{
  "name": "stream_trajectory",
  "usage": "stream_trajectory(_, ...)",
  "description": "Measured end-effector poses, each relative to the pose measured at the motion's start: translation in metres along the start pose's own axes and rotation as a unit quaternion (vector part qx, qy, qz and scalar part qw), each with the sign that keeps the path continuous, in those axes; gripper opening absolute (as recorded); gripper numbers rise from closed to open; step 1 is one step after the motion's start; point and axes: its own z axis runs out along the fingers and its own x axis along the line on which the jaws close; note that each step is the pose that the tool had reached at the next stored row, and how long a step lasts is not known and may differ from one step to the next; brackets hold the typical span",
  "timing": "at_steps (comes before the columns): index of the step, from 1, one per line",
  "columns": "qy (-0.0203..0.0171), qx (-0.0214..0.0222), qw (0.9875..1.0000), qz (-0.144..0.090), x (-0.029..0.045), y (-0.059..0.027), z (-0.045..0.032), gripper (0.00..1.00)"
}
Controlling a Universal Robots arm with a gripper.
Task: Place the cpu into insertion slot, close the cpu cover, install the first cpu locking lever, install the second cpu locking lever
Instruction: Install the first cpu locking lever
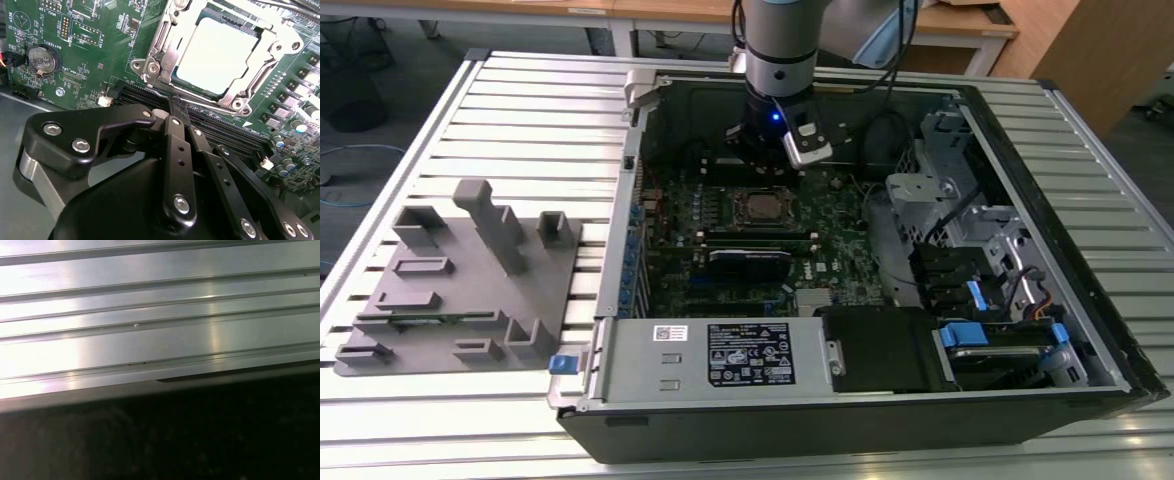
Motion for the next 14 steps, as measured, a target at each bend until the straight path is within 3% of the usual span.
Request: stream_trajectory(14,-0.002,0.0007,1.0,0.002,0.0002,-0.0001,0.0003,0.11)
